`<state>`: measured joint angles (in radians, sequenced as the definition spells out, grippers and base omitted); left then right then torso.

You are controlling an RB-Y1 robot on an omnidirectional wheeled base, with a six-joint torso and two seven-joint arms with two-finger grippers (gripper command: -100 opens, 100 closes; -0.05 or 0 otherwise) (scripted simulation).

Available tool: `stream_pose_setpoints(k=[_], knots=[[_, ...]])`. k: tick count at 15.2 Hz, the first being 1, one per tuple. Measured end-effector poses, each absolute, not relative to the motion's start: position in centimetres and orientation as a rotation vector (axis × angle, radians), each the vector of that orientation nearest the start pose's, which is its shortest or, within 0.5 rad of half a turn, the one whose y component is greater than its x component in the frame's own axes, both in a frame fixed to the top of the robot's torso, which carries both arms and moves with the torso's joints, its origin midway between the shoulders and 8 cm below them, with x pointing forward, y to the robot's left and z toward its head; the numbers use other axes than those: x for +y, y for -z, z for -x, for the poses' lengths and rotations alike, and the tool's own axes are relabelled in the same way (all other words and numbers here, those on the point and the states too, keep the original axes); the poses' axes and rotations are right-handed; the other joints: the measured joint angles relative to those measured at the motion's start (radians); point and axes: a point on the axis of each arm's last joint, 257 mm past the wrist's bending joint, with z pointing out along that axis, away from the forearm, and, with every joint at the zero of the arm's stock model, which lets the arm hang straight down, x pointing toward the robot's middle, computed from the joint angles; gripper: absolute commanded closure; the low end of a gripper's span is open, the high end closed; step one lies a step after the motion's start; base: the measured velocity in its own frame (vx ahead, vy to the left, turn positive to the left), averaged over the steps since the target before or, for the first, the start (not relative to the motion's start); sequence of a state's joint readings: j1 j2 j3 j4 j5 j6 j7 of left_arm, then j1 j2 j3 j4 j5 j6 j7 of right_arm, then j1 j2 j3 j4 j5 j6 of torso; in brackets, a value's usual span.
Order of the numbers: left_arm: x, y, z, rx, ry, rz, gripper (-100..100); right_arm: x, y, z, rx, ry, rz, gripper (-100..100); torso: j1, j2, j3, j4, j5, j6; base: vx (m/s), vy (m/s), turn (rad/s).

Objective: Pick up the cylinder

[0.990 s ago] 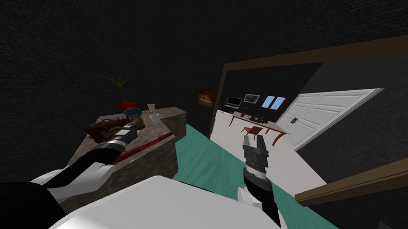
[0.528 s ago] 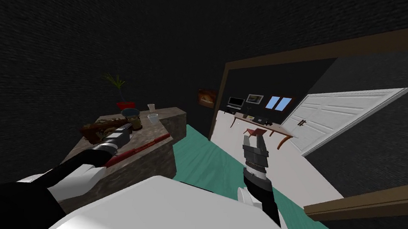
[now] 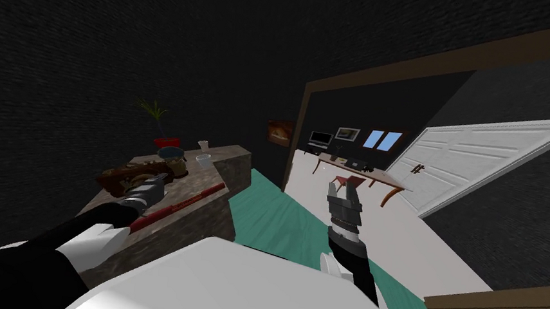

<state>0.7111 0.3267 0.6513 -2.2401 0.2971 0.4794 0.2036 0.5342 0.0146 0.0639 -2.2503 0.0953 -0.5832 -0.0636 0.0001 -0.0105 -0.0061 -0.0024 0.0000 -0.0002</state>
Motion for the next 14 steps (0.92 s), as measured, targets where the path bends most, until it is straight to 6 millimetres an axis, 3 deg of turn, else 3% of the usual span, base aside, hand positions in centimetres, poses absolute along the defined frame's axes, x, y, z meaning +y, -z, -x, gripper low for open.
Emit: stream_pose_setpoints(k=[14], knots=[[62.0, 20.9, -19.0, 0.954, 0.365, 1.862, -100, -24.9, -1.5, -33.7, 0.63, -1.364, -0.62, 0, 0.002, 0.002, 0.001, 0.0, 0.0, 0.0, 0.091, -0.022, 0.038]])
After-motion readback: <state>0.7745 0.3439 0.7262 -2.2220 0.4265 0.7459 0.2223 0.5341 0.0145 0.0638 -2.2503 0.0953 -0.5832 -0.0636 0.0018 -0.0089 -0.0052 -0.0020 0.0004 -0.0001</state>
